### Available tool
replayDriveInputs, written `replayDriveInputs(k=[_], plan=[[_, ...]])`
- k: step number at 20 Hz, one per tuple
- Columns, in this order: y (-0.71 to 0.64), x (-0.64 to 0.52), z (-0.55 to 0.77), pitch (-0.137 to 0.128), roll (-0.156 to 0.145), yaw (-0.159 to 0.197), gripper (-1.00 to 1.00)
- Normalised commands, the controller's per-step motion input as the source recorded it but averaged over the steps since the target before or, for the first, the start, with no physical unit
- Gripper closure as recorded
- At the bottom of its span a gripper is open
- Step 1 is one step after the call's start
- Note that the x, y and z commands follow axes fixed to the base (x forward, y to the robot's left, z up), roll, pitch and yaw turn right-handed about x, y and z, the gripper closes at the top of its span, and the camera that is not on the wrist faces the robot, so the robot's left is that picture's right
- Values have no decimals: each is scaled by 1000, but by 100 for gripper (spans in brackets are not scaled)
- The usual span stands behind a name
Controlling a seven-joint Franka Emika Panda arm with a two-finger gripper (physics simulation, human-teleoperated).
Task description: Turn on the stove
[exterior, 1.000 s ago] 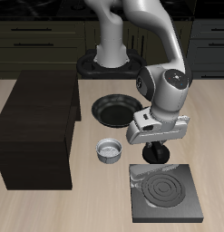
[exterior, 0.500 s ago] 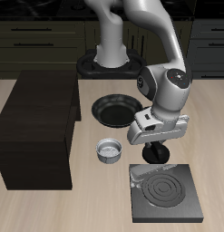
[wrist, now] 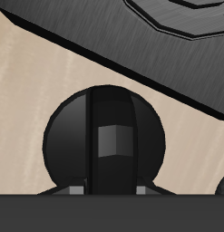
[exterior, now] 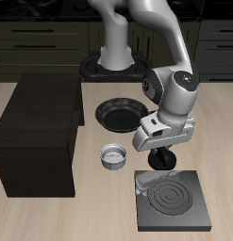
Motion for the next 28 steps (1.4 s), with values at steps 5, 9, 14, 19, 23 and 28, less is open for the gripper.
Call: replayDriveInputs(k=[5, 9, 14, 19, 23, 28], plan=[[-93, 48, 74, -16, -10, 37, 100], [-24, 31, 58, -10, 8, 68, 100], [-63, 38, 90, -21, -4, 59, 100], [-43, 26, 64, -15, -5, 53, 100], [-21, 25, 20, -14, 8, 80, 100], [-82, 24, 4, -13, -10, 80, 100]])
